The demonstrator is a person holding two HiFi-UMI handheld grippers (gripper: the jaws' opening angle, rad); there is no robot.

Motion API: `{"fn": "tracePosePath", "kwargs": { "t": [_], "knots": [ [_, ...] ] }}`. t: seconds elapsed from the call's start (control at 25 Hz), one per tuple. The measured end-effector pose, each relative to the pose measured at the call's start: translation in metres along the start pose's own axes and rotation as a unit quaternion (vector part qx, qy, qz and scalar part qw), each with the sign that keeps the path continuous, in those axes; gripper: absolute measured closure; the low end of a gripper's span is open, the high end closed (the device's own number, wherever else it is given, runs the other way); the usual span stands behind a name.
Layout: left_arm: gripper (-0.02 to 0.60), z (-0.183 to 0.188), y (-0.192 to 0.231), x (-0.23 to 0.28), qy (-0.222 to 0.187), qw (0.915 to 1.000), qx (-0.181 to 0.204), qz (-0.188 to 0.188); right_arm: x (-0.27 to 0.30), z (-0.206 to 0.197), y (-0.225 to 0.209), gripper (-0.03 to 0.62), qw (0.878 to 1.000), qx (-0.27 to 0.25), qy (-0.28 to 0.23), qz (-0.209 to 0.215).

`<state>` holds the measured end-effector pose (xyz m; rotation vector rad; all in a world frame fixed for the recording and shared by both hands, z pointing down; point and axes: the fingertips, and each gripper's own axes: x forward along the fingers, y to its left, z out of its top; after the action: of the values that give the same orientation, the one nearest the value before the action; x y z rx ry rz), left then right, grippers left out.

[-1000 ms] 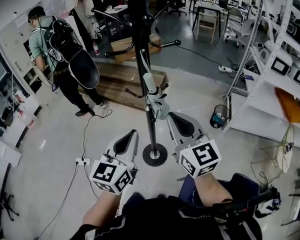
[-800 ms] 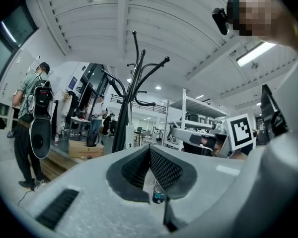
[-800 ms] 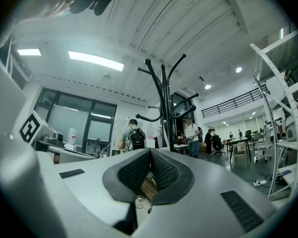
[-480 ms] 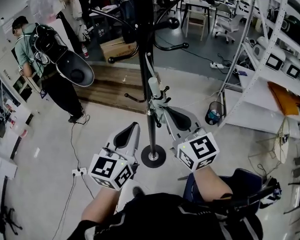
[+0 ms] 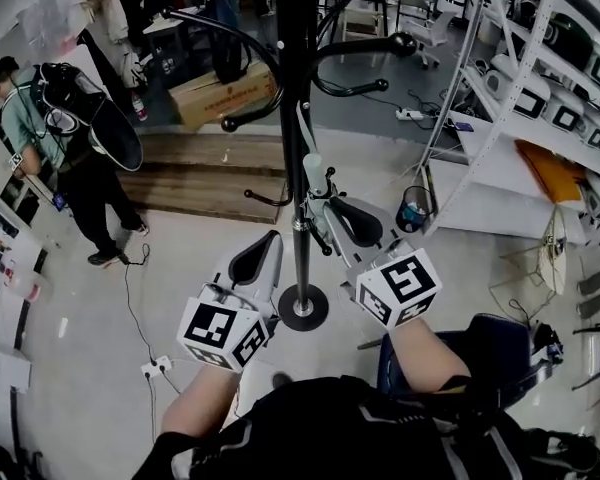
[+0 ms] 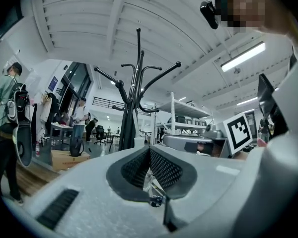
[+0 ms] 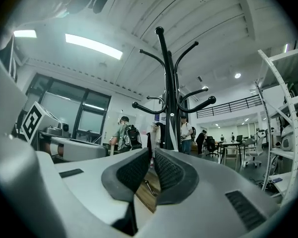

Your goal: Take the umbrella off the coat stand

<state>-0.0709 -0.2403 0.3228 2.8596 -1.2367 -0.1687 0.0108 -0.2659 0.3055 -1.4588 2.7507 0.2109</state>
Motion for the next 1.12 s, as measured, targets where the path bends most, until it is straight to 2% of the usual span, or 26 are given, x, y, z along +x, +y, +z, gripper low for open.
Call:
{"fn": "tracePosePath", "kwargs": {
  "t": [0.12,0.24,0.4,0.48,0.56,0.92,1.12],
  "knots": [
    [0.572,0.000,0.007,0.002,-0.001,0.9998,-0.007,-0.018,0.010,-0.003,0.005,0.589,1.000,-0.015,0.008,-0.005],
    [0.572,-0.002,0.011,0.004,-0.001,0.9993,-0.013,-0.034,0.015,-0.001,0.001,0.588,1.000,-0.010,0.005,-0.022],
    [0.572,-0.003,0.016,0.008,-0.001,0.9992,-0.014,-0.039,0.022,0.004,-0.014,0.587,0.999,-0.009,-0.003,-0.046],
    [0.572,-0.004,0.019,0.011,-0.002,0.9993,-0.012,-0.035,0.027,0.006,-0.020,0.575,0.999,-0.011,-0.007,-0.044],
    [0.572,-0.004,0.023,0.017,0.000,0.9996,-0.011,-0.026,0.034,0.009,-0.027,0.521,0.999,-0.011,-0.012,-0.041],
    [0.572,0.015,0.024,0.030,-0.008,0.9999,-0.002,0.011,0.066,0.012,-0.056,0.516,1.000,-0.016,-0.004,-0.013],
    [0.572,0.014,0.025,0.037,-0.006,0.9997,0.000,0.025,0.082,0.010,-0.059,0.510,1.000,-0.018,0.000,0.008]
  ]
}}
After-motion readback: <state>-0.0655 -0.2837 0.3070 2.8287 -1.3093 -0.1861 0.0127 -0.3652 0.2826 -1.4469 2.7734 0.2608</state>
